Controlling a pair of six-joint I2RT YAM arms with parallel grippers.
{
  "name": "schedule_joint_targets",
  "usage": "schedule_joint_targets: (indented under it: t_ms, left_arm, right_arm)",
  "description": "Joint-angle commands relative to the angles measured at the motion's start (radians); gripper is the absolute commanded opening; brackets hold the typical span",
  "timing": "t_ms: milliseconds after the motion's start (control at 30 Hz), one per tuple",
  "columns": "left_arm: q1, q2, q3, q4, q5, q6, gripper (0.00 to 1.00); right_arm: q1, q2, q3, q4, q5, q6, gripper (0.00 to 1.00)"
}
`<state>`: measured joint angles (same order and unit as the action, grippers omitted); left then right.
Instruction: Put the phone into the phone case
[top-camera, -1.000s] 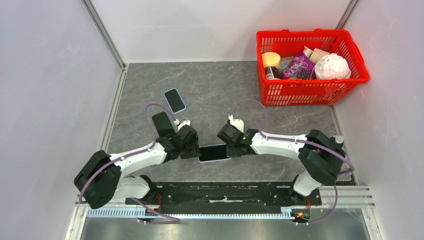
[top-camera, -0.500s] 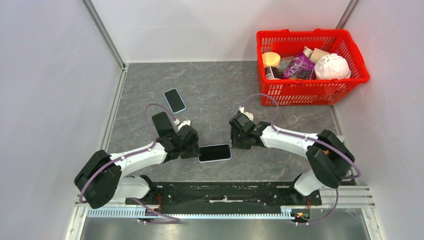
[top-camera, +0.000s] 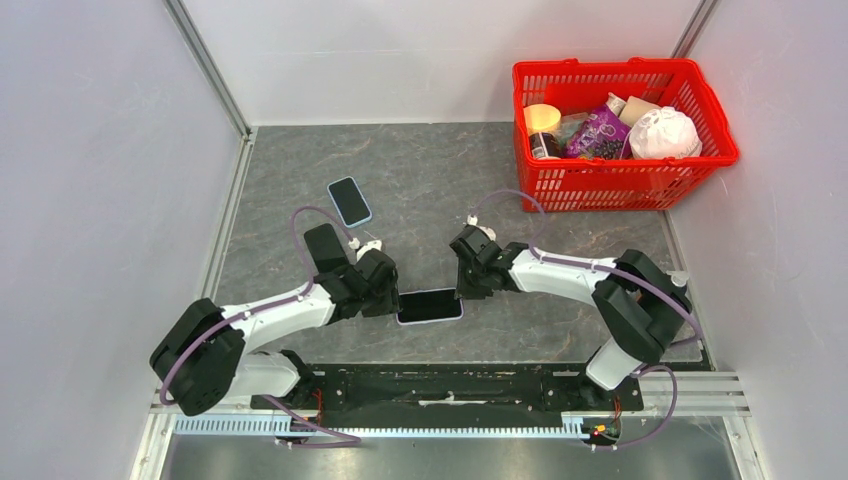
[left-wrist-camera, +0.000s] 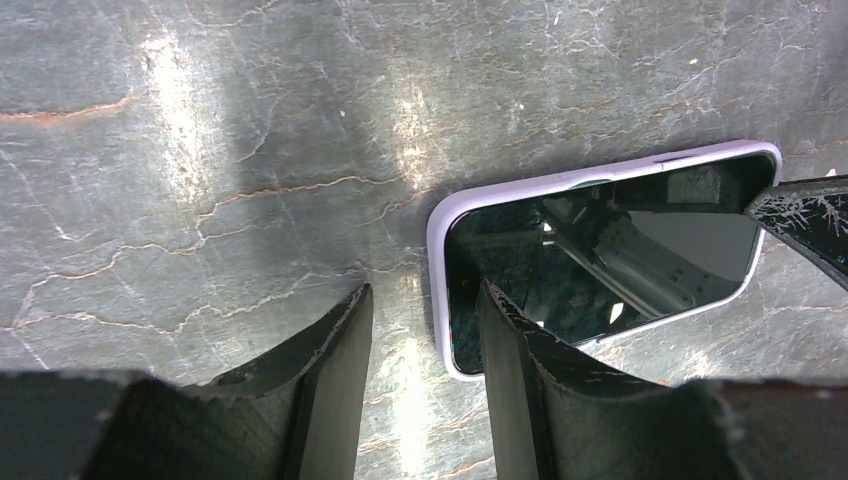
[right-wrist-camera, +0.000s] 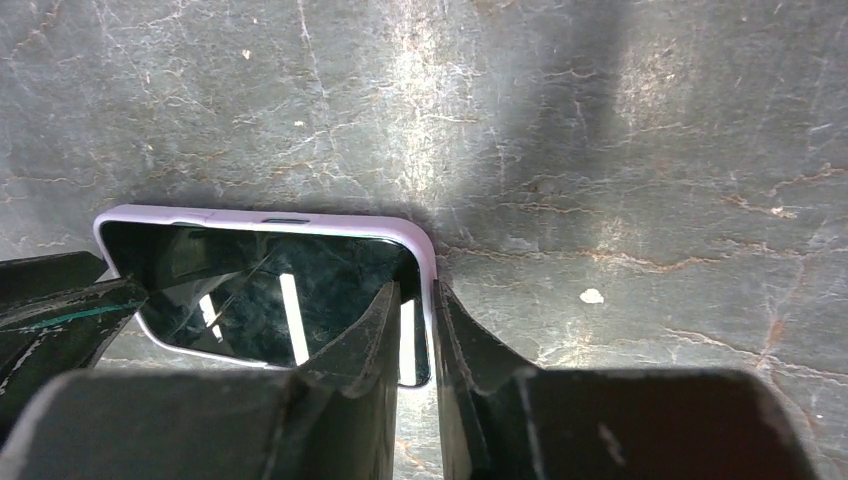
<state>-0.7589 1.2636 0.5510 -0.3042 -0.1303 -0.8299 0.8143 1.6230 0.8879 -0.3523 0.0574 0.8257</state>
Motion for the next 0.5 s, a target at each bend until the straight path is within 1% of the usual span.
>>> schedule_joint_targets:
  t_ms: [0,100,233,333,400,467]
  left_arm:
    - [-0.002,0.029,0.020,0.005,-0.035,0.002,0.49]
    - [-0.002,0.039,0.027,0.008,-0.034,0.004,0.49]
    - [-0.002,0.055,0.033,0.014,-0.031,0.006,0.49]
    - [-0.002,0.061,0.033,0.016,-0.031,0.005,0.49]
    - [-0.002,0.064,0.034,0.016,-0.029,0.006,0.49]
    - [-0.002,0.063,0.032,0.014,-0.029,0.006,0.47]
  right_arm:
    - [0.044,0.066,0.023,-0.092,0.094,-0.019,0.22]
    - [0.096,0.115,0.029,-0.117,0.146,-0.002,0.21]
    - [0.168,0.210,0.034,-0.117,0.179,0.054,0.18]
    - [0.181,0.228,0.023,-0.111,0.183,0.083,0.18]
    - [0.178,0.191,0.013,-0.119,0.203,0.083,0.22]
    - [0.166,0.136,0.008,-0.128,0.205,0.070,0.29]
